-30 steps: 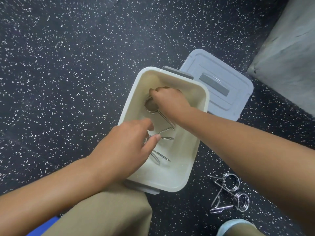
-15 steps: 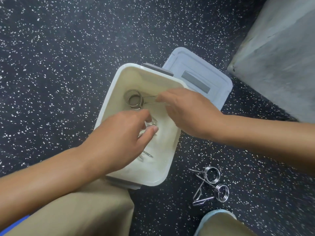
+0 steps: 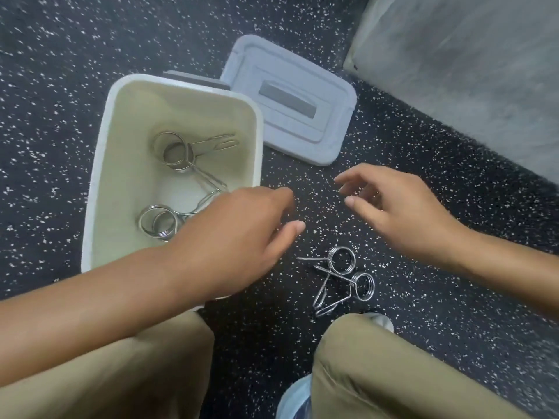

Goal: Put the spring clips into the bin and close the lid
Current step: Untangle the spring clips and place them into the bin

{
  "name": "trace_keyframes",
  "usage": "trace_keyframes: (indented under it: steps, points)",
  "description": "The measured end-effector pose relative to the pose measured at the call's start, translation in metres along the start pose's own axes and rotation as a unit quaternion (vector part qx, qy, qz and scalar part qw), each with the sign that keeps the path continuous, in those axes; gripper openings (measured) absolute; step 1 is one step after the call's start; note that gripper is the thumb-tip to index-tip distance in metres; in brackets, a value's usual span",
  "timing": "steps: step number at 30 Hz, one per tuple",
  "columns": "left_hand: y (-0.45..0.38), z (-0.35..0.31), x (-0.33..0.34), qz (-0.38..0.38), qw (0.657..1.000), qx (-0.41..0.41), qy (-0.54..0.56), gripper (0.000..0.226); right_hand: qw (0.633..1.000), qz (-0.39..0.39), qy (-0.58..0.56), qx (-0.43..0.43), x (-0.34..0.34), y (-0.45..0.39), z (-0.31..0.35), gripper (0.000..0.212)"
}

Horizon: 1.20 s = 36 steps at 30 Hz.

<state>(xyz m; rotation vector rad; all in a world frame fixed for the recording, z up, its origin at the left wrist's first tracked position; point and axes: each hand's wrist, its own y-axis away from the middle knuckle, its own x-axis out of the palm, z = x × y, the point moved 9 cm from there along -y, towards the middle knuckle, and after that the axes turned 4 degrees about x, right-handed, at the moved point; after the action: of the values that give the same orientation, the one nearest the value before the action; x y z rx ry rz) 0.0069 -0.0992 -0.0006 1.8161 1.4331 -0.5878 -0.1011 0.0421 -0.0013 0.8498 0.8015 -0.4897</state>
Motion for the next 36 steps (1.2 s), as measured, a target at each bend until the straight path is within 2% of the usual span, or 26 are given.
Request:
trace_keyframes:
  steps: [4,9,14,18,20,23,27,36]
  points:
    - [-0.009,-0.015,0.029,0.040,0.999,0.033,-0.006,0.032,0.989,0.015,-0.081,0.121,0.034,0.027,-0.069,0.019]
    - [-0.025,-0.028,0.072,0.088,0.993,0.072,-0.041,0.033,0.973,0.053,-0.070,0.213,0.091,0.064,-0.128,0.013]
    - [-0.048,-0.049,0.117,0.121,0.979,0.151,-0.062,0.030,0.957,0.078,-0.027,0.277,0.131,0.086,-0.155,0.016]
    - [-0.060,-0.063,0.157,0.157,0.950,0.233,-0.133,0.030,0.956,0.097,0.012,0.278,0.152,0.092,-0.161,0.027]
    - [-0.062,-0.066,0.175,0.176,0.939,0.249,-0.158,0.028,0.955,0.101,0.009,0.278,0.160,0.092,-0.161,0.027]
    - [-0.063,-0.065,0.197,0.211,0.932,0.244,-0.166,0.029,0.954,0.086,-0.014,0.287,0.164,0.093,-0.164,0.021]
    - [-0.062,-0.061,0.214,0.226,0.933,0.229,-0.159,0.051,0.961,0.053,-0.022,0.269,0.165,0.097,-0.162,0.015]
    - [-0.069,-0.061,0.217,0.184,0.933,0.224,-0.214,0.039,0.963,0.000,-0.100,0.251,0.157,0.110,-0.184,0.012]
